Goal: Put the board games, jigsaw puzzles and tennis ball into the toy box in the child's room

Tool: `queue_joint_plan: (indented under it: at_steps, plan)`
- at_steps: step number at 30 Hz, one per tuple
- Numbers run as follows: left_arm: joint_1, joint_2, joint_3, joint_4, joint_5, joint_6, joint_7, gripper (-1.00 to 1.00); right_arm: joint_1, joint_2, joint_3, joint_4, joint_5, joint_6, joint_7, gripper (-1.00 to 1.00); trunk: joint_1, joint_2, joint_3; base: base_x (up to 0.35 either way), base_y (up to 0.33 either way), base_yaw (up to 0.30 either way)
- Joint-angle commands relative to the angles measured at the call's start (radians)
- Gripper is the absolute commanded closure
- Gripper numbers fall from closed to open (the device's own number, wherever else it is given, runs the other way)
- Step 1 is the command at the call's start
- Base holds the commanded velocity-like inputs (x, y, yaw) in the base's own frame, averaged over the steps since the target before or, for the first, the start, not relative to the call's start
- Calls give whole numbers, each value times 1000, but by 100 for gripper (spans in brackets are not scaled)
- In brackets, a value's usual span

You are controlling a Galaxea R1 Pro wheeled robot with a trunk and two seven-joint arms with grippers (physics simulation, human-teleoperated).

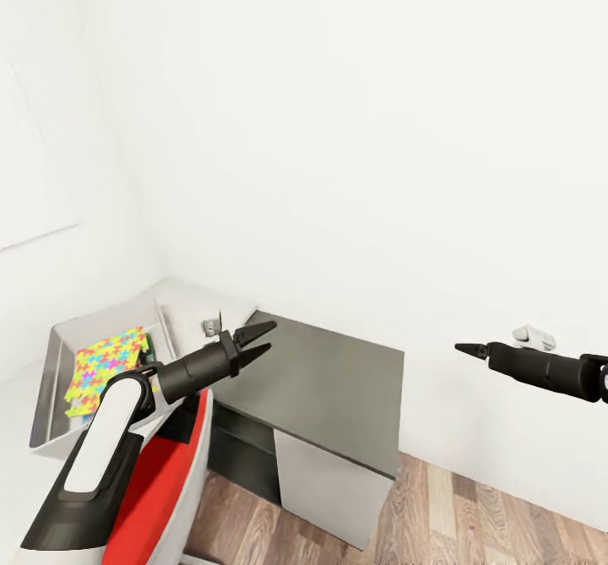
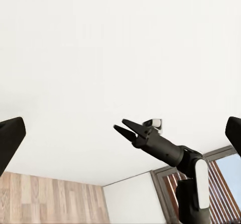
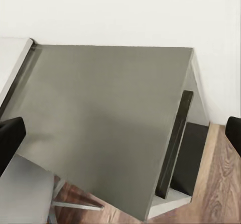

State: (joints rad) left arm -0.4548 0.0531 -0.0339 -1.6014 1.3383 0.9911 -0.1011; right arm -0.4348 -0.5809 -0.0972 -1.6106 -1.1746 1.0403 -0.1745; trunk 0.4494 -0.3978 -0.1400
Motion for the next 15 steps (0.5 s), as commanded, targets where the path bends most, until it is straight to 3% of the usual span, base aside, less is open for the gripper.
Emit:
queue_joint_plan:
  at_steps: [1, 15]
  plan:
    - [-1, 1, 0, 0, -10, 1, -10, -100, -2, 0, 3, -1, -3, 4, -10, -100, 1, -2, -2, 0, 0, -285]
    - [-1, 1, -1, 1, -11, 1, -8, -100, -7, 0, 17, 2, 33, 6, -11, -100, 1, -2, -2, 0, 0, -291]
